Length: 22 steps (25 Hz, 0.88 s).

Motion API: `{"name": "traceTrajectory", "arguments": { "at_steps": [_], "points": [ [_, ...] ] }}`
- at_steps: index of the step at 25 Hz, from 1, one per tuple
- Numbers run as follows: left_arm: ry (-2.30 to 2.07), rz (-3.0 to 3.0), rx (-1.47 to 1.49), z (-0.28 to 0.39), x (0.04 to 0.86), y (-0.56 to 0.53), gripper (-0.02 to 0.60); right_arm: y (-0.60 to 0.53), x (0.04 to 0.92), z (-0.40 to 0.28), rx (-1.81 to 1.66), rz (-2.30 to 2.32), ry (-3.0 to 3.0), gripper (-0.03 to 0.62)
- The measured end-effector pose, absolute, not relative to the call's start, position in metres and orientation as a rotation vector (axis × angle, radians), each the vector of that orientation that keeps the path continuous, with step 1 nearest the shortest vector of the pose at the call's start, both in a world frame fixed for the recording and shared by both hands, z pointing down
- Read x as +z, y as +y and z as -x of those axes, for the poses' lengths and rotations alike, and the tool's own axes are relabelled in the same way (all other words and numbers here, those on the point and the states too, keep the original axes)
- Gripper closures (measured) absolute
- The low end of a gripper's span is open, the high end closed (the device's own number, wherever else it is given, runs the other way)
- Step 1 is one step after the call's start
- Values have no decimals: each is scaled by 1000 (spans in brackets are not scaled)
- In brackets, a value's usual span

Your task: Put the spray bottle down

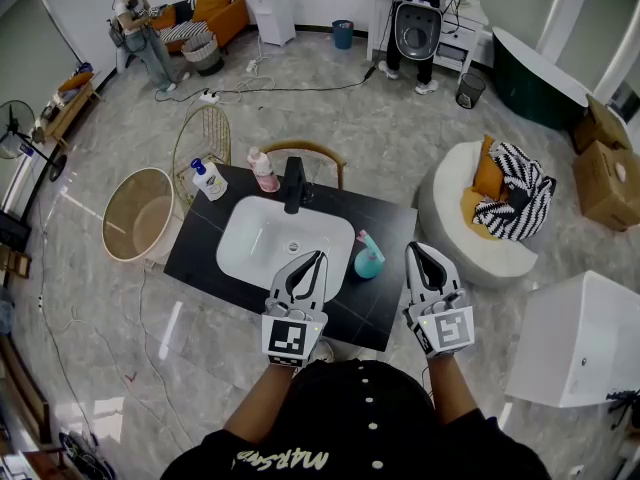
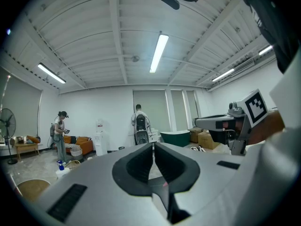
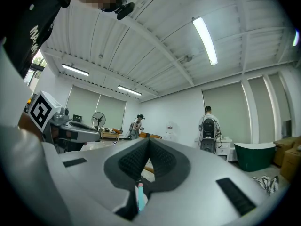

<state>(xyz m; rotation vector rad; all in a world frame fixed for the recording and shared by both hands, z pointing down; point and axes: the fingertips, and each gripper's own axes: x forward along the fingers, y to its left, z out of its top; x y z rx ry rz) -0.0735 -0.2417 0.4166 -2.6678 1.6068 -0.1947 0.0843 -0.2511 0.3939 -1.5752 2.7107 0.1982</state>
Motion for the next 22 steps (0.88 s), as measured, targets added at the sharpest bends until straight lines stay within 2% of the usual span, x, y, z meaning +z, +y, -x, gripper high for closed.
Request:
{"name": "traceTrajectory", "arguments": {
  "at_steps": [22],
  "points": [
    [1609, 2671, -191, 76, 418, -244, 560, -251, 396, -78, 219, 1557, 2751, 599]
  ]
}}
